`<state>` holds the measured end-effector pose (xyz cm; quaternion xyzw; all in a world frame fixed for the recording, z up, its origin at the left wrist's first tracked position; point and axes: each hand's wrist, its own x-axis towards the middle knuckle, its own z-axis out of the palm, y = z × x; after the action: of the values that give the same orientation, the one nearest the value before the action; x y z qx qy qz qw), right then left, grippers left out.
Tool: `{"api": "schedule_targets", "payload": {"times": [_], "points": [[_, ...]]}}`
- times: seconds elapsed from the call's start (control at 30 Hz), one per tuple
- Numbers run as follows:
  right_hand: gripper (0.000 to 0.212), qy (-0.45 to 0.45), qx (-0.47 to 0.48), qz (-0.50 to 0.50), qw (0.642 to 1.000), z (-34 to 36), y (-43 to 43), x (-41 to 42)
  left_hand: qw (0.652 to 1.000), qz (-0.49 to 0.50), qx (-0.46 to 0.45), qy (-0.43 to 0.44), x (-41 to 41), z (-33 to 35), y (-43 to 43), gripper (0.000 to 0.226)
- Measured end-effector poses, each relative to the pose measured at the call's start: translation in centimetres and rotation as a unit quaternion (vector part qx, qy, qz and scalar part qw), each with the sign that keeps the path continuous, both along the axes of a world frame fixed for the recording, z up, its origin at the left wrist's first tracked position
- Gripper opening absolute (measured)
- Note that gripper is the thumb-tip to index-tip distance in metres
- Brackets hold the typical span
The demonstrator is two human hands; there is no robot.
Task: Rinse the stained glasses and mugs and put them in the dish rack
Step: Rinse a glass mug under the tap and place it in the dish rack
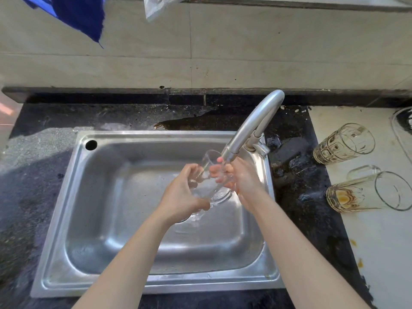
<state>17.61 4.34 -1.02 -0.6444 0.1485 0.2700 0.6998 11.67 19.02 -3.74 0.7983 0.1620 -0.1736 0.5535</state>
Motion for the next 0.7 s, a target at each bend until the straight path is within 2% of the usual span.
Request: {"api": "schedule_targets", "payload": {"times": [0.2, 0.33, 0.5, 0.6, 0.7], "points": [[0.019, -0.051, -0.059, 0.048, 0.996, -1.9, -0.3, -1.4, 1.0, 0.019, -0.008, -0.012, -1.4, -2.4, -0.6, 0.07], [0.018, -0.051, -0.081, -0.001, 0.995, -2.2, -1.0, -1.4, 1.0, 0.006, -0.027, 0.013, -0.4, -2.5, -1.5, 0.069], [0.03, -0.049, -0.162, -0.022, 0.985, -2.4, -2.4, -1.2, 0.964, -0.058, -0.214, 0.149, -0.2, -1.8, -1.5, 0.07], [0.025, -0.132, -0.253, -0.001, 0.958, -1.8, -3.3, -0.7, 0.938, 0.016, -0.304, 0.166, -0.4, -2.3, -1.2, 0.062], [0.008, -0.227, -0.351, -0.029, 0.908, -0.8, -4.3, 0.2, 0.882, 0.108, -0.413, 0.2, 0.6, -1.4, -1.7, 0.037]]}}
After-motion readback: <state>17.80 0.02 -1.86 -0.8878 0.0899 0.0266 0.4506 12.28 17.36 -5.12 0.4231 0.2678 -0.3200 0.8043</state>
